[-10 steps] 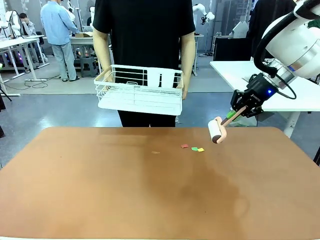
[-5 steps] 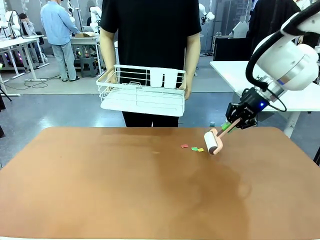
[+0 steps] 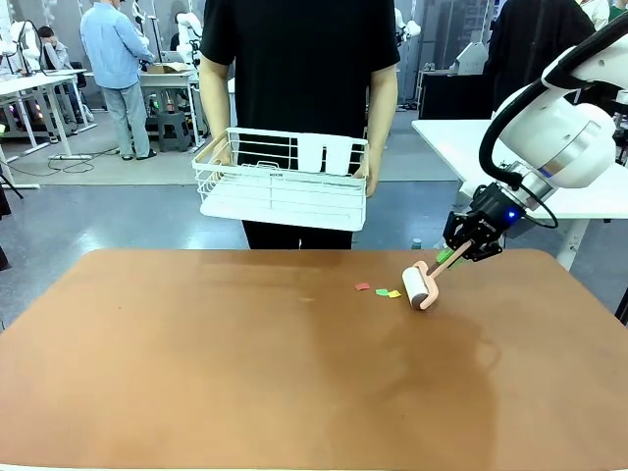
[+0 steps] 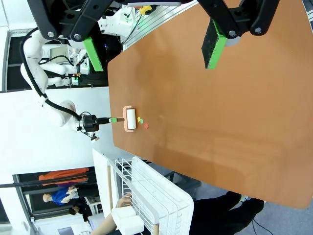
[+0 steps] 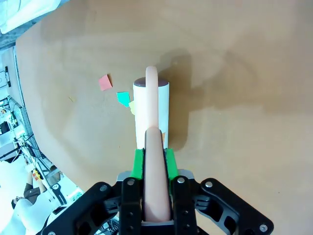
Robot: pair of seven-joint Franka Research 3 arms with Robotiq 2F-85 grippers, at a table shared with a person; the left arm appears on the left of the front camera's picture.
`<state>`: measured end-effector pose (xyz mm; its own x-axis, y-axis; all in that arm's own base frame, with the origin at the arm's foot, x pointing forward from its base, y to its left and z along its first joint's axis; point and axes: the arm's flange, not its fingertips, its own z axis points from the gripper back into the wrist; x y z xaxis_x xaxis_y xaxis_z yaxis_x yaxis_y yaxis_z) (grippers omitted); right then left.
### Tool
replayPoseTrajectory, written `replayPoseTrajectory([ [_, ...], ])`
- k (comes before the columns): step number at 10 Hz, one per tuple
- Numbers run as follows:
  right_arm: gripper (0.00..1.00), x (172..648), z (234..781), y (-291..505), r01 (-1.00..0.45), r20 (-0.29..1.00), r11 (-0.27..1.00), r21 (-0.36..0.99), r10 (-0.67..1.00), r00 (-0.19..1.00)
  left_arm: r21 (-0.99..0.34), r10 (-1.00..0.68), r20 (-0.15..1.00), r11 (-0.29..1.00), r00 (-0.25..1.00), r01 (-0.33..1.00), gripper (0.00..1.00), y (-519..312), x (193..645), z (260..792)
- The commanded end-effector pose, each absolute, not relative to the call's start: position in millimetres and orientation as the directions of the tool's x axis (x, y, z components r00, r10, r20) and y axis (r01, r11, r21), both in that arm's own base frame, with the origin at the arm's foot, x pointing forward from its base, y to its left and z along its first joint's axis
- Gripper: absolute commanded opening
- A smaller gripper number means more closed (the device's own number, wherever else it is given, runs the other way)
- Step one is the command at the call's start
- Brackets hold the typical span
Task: Clean the table.
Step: Clean the table with the Lint Roller when the human lifts the Dish drying rack.
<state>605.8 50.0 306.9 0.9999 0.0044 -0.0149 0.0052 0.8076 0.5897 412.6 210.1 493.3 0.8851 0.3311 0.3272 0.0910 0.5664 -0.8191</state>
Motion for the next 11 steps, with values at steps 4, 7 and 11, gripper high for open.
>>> replayPoseTrajectory([
  [4, 0.21, 616.2, 245.0, 94.9, 0.053, -0.155, 0.713, 0.699, 0.08, 0.985, -0.826, 0.335, 0.33, 0.555, 0.882, 0.098, 1.0, 210.7, 411.5, 495.9],
  [7, 0.21, 610.4, 236.0, 232.8, 0.011, -0.165, 0.709, 0.705, 0.15, 0.975, -0.826, 0.335, 0.33, 0.555, 0.882, 0.098, 1.0, 210.7, 411.5, 495.9],
  [11, 0.21, 583.5, 259.8, 256.2, 0.095, -0.138, 0.684, 0.724, 0.008, 0.99, -0.826, 0.335, 0.33, 0.555, 0.882, 0.098, 1.0, 210.7, 411.5, 495.9],
])
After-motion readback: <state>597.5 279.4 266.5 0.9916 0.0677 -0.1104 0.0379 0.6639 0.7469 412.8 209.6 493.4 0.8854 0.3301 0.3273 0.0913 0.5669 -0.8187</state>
